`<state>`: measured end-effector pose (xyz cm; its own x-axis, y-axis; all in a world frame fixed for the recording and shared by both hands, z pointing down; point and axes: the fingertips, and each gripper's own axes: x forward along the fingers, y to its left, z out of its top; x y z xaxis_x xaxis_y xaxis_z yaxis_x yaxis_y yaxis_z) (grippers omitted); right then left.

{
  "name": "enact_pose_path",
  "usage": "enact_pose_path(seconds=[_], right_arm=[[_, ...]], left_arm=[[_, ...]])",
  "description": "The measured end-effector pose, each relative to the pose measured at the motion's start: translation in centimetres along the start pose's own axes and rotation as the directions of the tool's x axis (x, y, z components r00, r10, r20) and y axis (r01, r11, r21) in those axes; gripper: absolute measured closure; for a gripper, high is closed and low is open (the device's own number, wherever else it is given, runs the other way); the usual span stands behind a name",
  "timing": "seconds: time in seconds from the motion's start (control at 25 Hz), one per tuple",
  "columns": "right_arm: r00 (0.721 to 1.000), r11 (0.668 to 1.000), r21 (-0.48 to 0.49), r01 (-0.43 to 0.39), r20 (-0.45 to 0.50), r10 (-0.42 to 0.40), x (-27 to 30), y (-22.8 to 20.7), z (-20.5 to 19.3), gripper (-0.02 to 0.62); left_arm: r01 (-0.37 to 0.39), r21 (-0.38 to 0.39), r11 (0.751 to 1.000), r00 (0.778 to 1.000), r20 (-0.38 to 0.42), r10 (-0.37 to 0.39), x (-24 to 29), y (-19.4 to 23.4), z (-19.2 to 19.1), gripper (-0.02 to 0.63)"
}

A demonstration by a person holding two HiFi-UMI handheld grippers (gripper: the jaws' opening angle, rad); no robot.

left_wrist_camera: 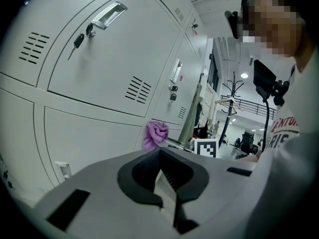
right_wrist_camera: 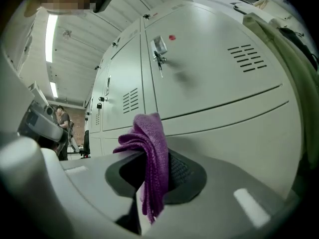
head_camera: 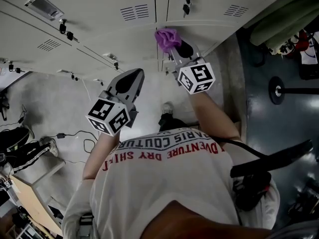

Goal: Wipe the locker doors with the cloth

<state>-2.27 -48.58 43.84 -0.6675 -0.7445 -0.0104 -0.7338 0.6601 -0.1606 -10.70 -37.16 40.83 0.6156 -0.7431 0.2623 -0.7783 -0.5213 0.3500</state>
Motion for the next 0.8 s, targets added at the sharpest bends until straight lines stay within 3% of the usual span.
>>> enact_pose_path(seconds=[0.28,0.8], right_arm=[[0.998,0.998,0.027,0.056,-0.024,-0.055,1.7,-1.9,-2.8,0.545],[0.996,0.996,0.017,0.092,-0.012,-0.091,1.0,-3.8,-2.1,0.544]], left_arm=[[-0.023,-0.020,1.000,1.000,-0.008,0.022,0.8,1.1,-0.7,0.607],[-0.003,-0.027,1.000,1.000,-0.022,0.003,2.5,0.6,-1.3,0.607]])
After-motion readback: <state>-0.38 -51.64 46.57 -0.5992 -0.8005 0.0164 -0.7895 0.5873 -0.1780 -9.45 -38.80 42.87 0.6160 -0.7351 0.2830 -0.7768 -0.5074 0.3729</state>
